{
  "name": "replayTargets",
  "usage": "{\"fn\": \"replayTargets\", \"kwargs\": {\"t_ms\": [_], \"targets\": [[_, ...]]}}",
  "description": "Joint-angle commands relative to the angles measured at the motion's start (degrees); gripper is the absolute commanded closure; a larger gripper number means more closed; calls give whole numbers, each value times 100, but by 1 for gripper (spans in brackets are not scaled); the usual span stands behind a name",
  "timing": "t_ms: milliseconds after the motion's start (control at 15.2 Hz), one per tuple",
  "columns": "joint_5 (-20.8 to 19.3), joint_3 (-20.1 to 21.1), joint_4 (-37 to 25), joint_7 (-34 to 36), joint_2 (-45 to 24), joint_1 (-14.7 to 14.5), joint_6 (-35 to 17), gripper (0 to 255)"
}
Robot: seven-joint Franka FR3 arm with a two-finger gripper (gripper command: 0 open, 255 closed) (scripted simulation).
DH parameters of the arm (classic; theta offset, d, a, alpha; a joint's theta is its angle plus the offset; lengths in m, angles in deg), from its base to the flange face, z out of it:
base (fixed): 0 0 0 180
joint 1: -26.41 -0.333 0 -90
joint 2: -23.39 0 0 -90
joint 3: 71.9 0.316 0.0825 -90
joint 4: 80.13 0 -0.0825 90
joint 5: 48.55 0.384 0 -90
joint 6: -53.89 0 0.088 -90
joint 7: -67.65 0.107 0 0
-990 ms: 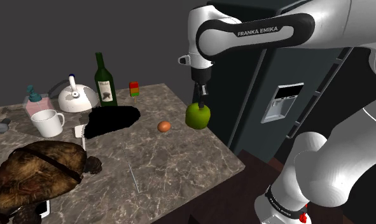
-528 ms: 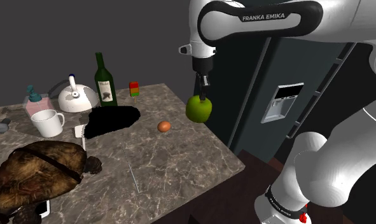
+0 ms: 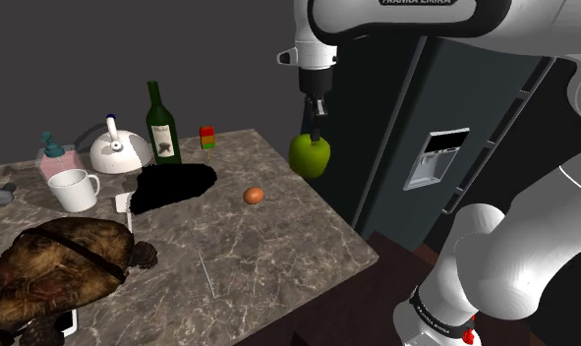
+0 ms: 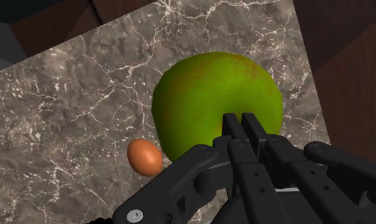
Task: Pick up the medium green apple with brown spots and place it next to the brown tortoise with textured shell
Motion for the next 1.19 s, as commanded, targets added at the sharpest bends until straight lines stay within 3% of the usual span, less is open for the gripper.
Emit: {"fn": "replayTargets", "kwargs": {"t_ms": [0, 924, 1122], "targets": [[1, -3, -200, -23, -23, 2, 177, 255], [26, 6, -1605, -114, -343, -7, 1261, 255], [153, 253, -1749, 308, -482, -171, 1296, 255]]}}
